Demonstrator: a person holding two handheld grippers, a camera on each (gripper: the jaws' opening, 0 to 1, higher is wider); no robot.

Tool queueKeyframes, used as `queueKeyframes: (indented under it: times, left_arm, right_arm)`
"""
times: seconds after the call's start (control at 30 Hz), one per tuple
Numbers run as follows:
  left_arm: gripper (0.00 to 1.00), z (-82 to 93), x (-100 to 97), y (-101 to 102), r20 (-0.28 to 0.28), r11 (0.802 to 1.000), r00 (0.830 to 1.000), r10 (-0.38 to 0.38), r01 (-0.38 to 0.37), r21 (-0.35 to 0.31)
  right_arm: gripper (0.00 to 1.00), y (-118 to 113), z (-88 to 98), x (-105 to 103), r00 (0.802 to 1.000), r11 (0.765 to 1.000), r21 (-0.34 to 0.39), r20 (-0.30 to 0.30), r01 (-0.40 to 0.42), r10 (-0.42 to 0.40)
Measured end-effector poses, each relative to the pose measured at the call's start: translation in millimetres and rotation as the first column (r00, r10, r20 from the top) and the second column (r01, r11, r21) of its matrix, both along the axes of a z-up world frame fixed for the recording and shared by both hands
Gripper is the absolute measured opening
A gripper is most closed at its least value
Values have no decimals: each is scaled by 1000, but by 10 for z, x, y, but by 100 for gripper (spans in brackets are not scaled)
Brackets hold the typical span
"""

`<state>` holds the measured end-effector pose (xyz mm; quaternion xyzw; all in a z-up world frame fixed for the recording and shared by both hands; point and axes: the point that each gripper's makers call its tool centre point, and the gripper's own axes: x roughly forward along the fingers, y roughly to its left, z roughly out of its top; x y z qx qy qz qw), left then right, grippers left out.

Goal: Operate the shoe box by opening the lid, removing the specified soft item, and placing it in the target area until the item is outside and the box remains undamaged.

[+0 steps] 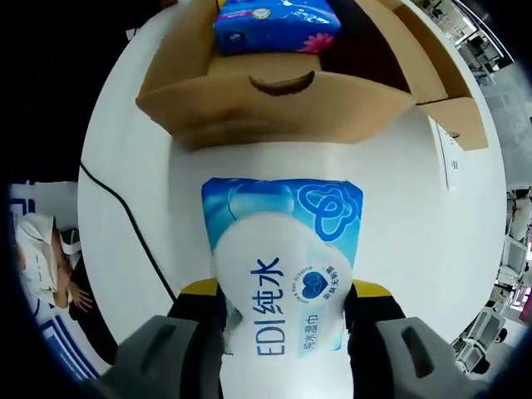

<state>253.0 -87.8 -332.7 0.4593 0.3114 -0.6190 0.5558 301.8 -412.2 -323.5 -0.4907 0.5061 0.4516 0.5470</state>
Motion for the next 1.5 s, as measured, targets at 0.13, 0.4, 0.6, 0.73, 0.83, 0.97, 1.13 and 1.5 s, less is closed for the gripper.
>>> queueKeyframes:
  times: [0.13, 0.4, 0.6, 0.73, 0.83, 0.97, 1.13, 1.5]
  left_arm:
    - [3, 0, -7, 2, 4, 1000, 1000, -4, 4, 1]
    - [3, 0, -10, 1, 5, 1000, 1000, -14, 14, -2]
    - [3, 1, -8, 5, 14, 1000, 1000, -19, 19, 2]
    - [3, 1, -12, 10, 11, 1000, 1000, -21, 21, 0]
    - [3, 3, -13, 13, 6, 1000, 1000, -22, 22, -6]
    - [3, 4, -13, 14, 4, 1000, 1000, -26, 26, -9]
    - [3, 6, 12, 6, 2, 1000, 1000, -30, 30, -10]
    - [3, 11, 26, 32, -4, 999, 999, -38, 38, -22]
  right_arm:
    - [63, 19, -45, -17, 1000, 1000, -6, 8, 28, -28]
    - [64, 33, -10, -31, 998, 998, -25, 23, 51, -50]
    - [64, -9, 58, 38, 996, 998, -12, 57, 65, -64]
    - [64, -12, 115, 54, 994, 998, -14, 83, 69, -68]
    - [62, -18, 199, 60, 991, 996, -14, 106, 85, -83]
    - [61, 35, 378, 59, 985, 996, -8, 149, 86, -84]
    - [61, 267, 650, 47, 976, 998, 27, 207, 59, -64]
    - [57, 1016, 1183, 119, 955, 984, 180, 293, 3, -57]
